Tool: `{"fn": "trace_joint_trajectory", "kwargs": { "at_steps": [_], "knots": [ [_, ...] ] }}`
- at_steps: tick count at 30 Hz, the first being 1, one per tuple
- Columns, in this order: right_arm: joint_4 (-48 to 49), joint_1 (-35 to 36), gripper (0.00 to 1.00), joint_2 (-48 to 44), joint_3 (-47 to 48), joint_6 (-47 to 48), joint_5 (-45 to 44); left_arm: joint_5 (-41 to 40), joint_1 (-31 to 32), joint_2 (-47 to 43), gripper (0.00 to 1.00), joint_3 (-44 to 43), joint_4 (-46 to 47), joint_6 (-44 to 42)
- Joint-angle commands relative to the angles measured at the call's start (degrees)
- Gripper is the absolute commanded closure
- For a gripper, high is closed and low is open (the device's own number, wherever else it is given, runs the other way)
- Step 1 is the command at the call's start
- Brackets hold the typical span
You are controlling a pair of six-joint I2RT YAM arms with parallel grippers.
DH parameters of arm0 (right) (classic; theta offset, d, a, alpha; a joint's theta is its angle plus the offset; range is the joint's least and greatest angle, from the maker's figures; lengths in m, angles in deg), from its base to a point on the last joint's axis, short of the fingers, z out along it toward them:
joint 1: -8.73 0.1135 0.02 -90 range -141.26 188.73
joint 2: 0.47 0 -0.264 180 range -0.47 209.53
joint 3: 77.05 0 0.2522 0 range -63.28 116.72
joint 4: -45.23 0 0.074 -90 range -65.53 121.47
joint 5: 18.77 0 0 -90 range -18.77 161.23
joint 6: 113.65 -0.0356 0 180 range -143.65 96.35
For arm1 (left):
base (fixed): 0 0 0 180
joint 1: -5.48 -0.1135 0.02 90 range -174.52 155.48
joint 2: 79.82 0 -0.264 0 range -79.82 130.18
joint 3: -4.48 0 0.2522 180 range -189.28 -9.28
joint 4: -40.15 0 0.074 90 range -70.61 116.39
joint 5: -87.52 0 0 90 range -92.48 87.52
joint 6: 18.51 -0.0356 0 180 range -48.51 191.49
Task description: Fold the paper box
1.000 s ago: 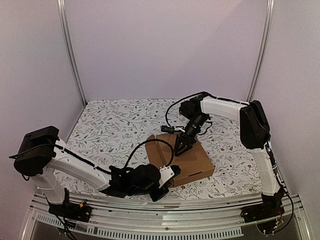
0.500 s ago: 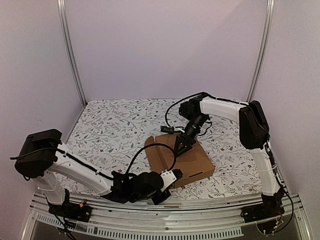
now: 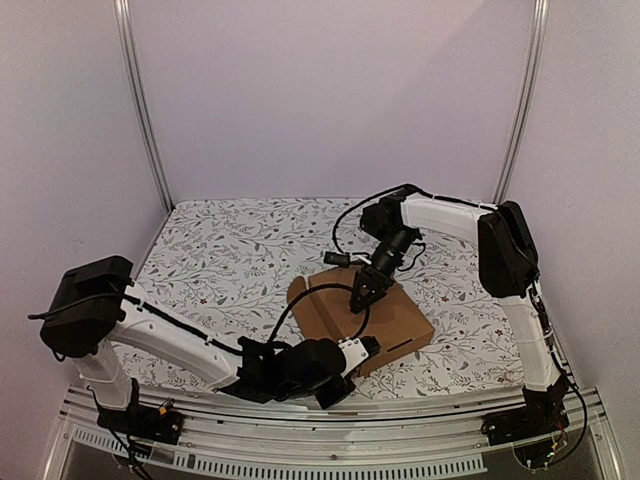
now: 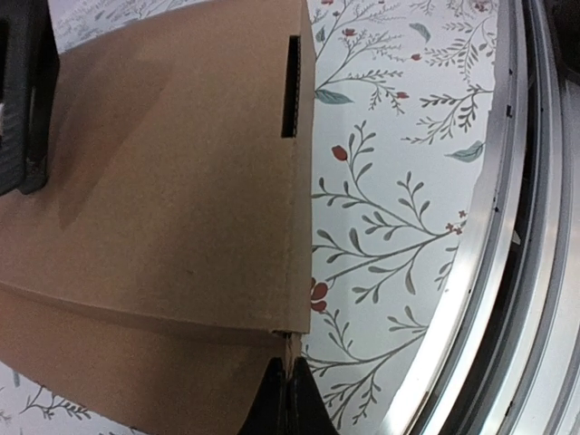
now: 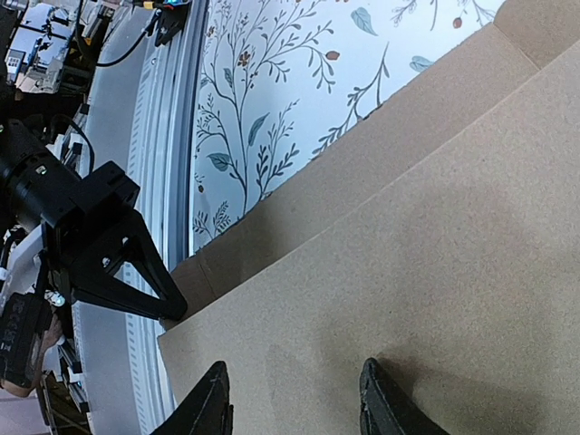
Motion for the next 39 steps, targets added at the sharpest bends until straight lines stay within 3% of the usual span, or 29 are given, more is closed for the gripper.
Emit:
{"fn": "trace_joint_trajectory", "kwargs": {
  "at_steps": [1,7,14,22,26,39],
  "knots": [
    [1.93,0.26,0.52,5.40,-1.65,-0.97,-7.51,-3.09,-0.29,1.15,1.00,-6.43,-0.20,2.93],
    [-1.29,-0.39,0.52,3.88,0.14,0.13,-5.74,-4.57,-0.15,1.86,1.00,-7.80,-2.73,5.85],
    [-4.98,-5.99,0.41,-7.68,1.66,-0.17,-2.38,-4.45,0.37,1.23,1.00,-7.88,-4.72,5.99],
    [2.49,-12.27,0.36,-15.46,-10.48,-3.99,-8.03,-4.63,0.84,0.90,0.99,-6.72,-4.55,6.21],
    [6.84,-12.74,0.34,-14.82,-14.69,-6.81,-12.77,-4.48,0.84,0.30,0.99,-5.70,-4.44,6.37],
    [7.20,-12.99,0.40,-5.89,-15.71,-9.86,-8.46,-4.82,0.68,-0.59,0.98,-2.97,-6.03,11.09]
  ]
}}
